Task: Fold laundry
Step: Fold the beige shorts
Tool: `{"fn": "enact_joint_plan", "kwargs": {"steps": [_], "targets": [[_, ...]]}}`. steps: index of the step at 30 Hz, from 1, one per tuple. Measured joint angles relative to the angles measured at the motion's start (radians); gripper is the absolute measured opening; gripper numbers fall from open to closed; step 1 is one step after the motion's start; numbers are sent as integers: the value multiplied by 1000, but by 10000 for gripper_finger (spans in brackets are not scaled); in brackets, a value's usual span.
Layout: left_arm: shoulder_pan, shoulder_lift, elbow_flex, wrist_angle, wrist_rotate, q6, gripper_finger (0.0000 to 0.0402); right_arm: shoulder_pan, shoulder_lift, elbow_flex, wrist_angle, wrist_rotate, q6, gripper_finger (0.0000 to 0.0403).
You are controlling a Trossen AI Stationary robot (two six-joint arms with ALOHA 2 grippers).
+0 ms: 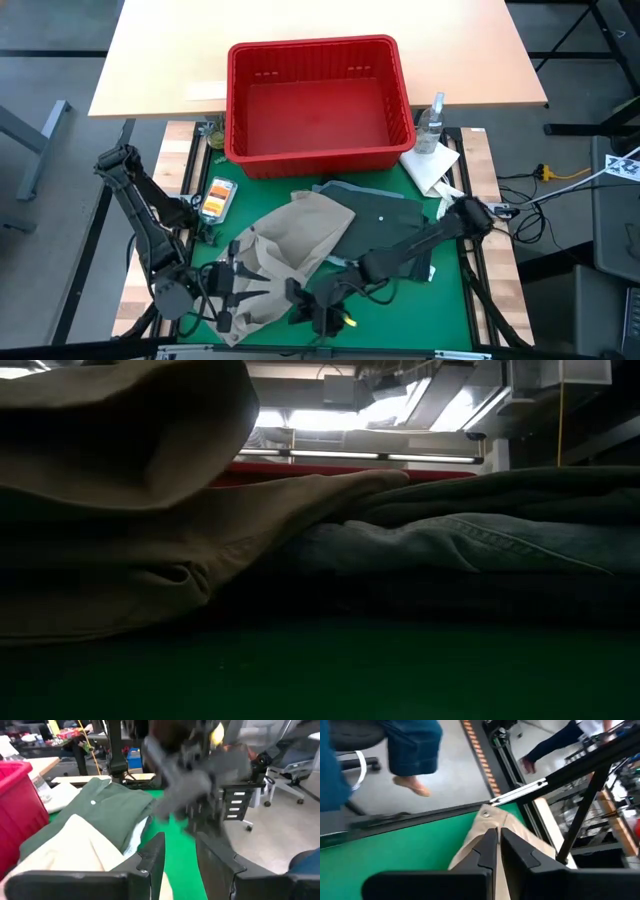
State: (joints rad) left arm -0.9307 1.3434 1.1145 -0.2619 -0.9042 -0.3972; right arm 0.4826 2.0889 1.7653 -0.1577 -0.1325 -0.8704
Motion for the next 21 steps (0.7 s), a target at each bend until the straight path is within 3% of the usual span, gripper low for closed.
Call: {"fn": "enact_joint_plan", "kwargs": {"steps": [5,12,17,21], "targets": [[53,5,0,0,46,16,105,62,-105,0,-207,180,3,26],[181,30,0,13,306,50,105,151,-181,0,-376,514,96,26],[262,50,0,35,468,51,108,175,-189,0,-438,577,194,26],[312,79,0,47,587,36,133,178,-189,0,-463,574,234,26]]}}
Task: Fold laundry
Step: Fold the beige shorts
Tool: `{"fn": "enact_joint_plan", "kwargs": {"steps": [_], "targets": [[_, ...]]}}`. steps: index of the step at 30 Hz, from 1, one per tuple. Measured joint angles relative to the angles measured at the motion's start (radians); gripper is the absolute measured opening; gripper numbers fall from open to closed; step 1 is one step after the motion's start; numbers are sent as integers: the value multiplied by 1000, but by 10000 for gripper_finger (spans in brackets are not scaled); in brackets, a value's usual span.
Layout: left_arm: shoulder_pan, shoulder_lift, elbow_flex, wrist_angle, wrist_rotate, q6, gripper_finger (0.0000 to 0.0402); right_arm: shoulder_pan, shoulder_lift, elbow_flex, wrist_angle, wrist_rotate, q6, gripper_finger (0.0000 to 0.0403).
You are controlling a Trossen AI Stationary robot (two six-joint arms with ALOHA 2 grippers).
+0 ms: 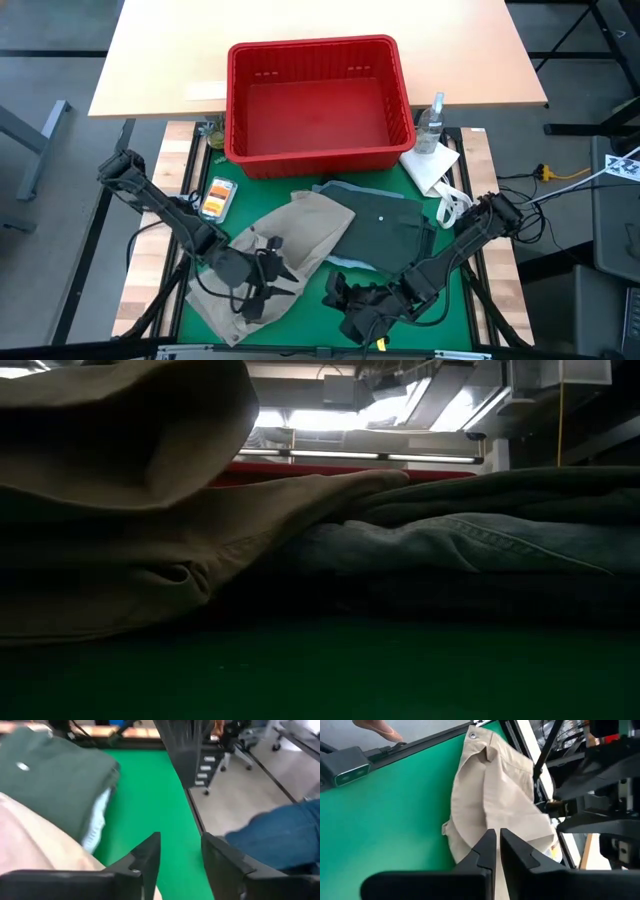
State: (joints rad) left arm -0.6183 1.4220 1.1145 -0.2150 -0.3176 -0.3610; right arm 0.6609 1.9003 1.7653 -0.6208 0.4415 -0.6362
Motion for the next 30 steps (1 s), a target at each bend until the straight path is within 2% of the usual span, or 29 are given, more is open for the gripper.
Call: {"fn": "enact_joint_plan", "kwargs": {"steps": [4,11,24,30], "targets": [[29,48,0,1,95,8,172,0,0,0,-19,1,30,26],[67,107,0,-2,91,59,210,0,0,0,-18,-5,40,26],[98,111,0,-52,125,84,214,0,0,0,-18,-7,57,26],[102,170,0,-73,101,84,214,0,0,0,-18,-7,57,26]]}}
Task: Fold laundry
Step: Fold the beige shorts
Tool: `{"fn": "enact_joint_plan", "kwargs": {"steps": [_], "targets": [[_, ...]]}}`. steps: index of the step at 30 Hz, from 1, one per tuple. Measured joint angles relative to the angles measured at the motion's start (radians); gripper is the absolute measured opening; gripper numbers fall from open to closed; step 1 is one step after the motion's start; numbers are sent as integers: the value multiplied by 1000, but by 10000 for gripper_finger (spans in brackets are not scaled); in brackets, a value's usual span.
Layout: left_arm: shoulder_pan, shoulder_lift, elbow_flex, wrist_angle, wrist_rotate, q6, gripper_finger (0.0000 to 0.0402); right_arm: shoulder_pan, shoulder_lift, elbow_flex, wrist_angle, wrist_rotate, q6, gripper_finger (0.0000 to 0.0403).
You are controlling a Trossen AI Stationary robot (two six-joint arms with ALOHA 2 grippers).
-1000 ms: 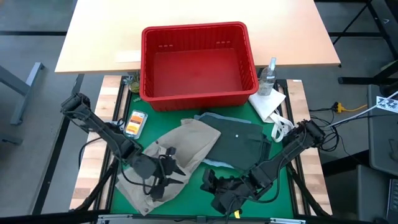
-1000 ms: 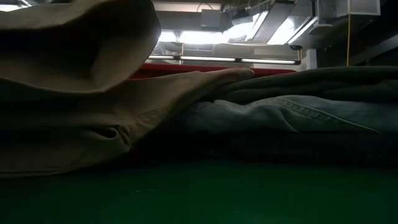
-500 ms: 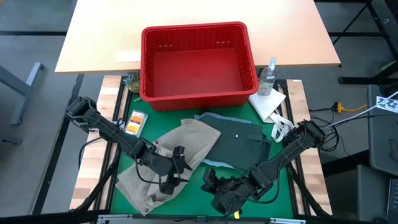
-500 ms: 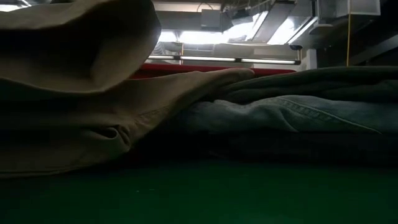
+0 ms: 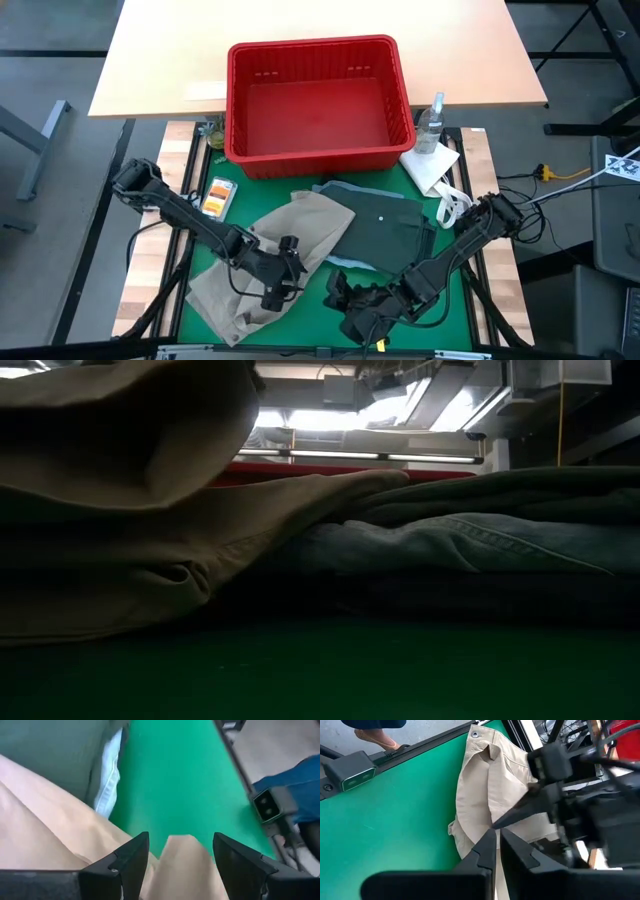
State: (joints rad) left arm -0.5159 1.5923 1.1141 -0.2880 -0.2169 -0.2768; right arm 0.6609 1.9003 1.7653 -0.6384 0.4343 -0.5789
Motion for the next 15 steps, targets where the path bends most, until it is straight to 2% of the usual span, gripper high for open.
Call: {"fn": "enact_joint_plan", "kwargs": {"steps": [5,8,11,15], "targets": [[-2,44,0,-13,-3,0,211,0,0,0,0,0,0,26],[-1,44,0,-21,-13,0,194,0,0,0,0,0,0,26],[-8,33,0,-33,-34,-1,152,0,0,0,0,0,0,26],[-15,-6,0,-78,-30,-11,65,0,0,0,0,0,0,26]]}}
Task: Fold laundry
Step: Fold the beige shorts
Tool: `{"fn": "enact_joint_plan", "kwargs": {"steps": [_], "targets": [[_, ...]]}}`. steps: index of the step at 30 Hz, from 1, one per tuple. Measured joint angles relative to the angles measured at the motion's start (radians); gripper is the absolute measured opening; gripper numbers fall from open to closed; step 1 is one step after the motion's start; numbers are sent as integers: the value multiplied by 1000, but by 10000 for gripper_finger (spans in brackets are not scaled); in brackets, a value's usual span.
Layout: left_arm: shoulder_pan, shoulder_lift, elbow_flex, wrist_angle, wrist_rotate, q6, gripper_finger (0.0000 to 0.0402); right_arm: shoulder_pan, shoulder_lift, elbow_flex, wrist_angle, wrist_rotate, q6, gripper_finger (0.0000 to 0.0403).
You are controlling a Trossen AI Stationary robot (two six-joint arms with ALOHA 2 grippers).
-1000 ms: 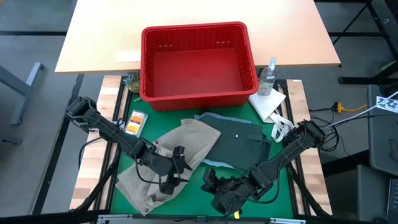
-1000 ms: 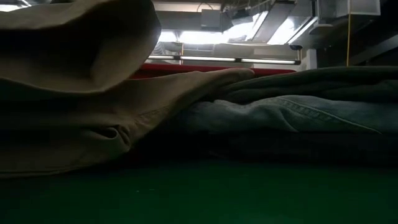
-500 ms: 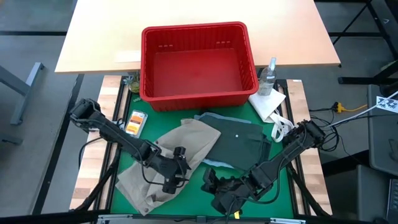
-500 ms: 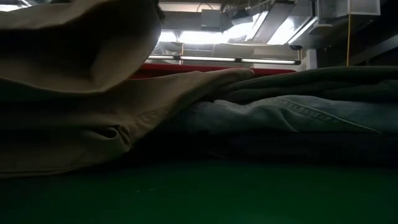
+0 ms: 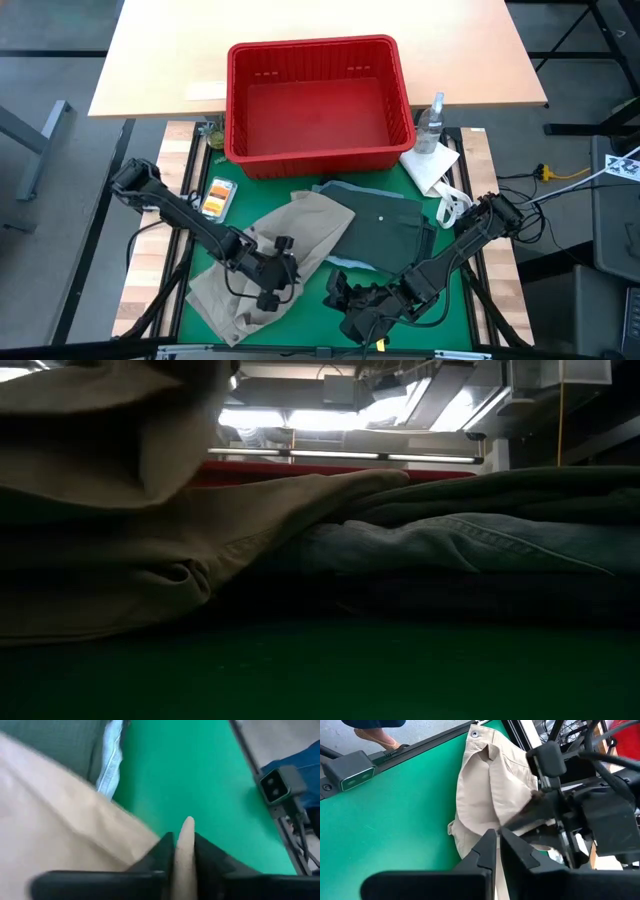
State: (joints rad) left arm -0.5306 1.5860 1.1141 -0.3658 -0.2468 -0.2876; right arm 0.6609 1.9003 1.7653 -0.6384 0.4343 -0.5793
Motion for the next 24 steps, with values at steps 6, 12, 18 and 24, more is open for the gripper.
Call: {"fn": "enact_joint_plan", "kwargs": {"steps": [6,12,18,24], "targets": [[-26,-103,0,-116,59,-88,8,0,0,0,0,0,0,26],[-88,-205,0,-346,167,-244,4,-8,0,0,0,20,-1,26],[-174,-228,0,-516,281,-437,3,-62,0,-14,25,38,42,26],[-265,-225,0,-581,328,-497,5,-144,1,-97,170,-61,57,26]]}}
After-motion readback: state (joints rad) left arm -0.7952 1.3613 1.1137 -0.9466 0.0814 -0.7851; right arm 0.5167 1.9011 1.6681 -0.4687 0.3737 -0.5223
